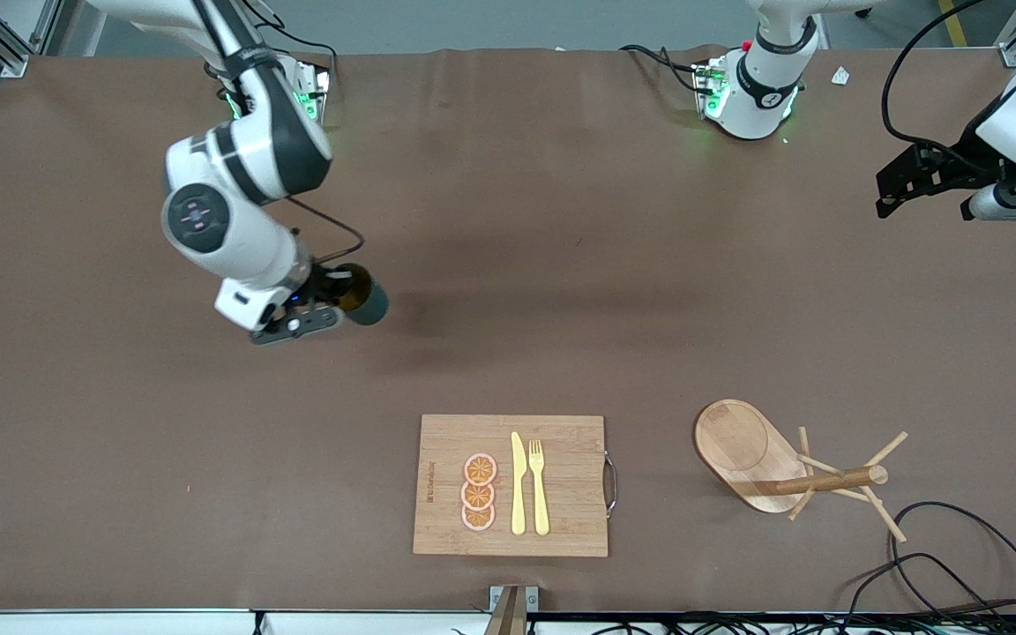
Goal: Pass cup and hang on rack
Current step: 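Carry the teal mug with the right gripper toward the table middle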
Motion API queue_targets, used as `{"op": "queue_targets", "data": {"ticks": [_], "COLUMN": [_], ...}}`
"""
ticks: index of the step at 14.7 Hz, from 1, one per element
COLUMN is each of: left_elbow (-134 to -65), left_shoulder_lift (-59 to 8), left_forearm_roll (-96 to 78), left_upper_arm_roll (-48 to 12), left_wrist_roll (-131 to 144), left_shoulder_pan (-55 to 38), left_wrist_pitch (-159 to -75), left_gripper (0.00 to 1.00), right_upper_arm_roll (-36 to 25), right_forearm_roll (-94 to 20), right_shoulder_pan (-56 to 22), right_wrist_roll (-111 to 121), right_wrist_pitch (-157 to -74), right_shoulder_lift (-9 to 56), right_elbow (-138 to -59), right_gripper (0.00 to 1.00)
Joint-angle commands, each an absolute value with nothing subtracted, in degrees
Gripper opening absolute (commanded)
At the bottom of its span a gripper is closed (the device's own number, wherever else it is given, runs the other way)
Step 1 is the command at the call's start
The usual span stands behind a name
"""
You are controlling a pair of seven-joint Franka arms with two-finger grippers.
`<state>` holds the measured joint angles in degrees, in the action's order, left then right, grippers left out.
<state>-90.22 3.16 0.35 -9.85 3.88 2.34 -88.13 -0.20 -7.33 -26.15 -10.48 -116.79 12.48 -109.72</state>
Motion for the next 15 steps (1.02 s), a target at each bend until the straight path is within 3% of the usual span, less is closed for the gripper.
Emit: {"op": "queue_targets", "data": {"ticks": [1, 9, 15], "left_elbow": [-89.3, -89.21, -89.21], "left_shoulder_lift": [2.9, 2.55, 2.46], "left_forearm_roll": [0.35, 0.35, 0.35], "left_upper_arm_roll": [-10.02, -10.02, -10.02], "left_wrist_roll": [2.9, 2.9, 2.9], "left_shoulder_pan": [2.72, 2.64, 2.72], "left_wrist_pitch": [-87.98, -87.98, -87.98], "left_gripper": [1.0, 1.0, 1.0], "right_upper_arm_roll": [-0.97, -1.05, -1.49], "right_forearm_roll": [-8.44, -7.65, -7.03], "right_shoulder_pan": [-31.8, -43.14, -46.75], "right_wrist_roll": [-18.61, -30.92, -35.24], "right_wrist_pitch": [-116.71, -127.34, -127.44], "right_shoulder_lift": [16.07, 27.75, 36.21], "right_elbow": [-105.48, -99.24, -91.76], "right_gripper": [0.0, 0.0, 0.0]}}
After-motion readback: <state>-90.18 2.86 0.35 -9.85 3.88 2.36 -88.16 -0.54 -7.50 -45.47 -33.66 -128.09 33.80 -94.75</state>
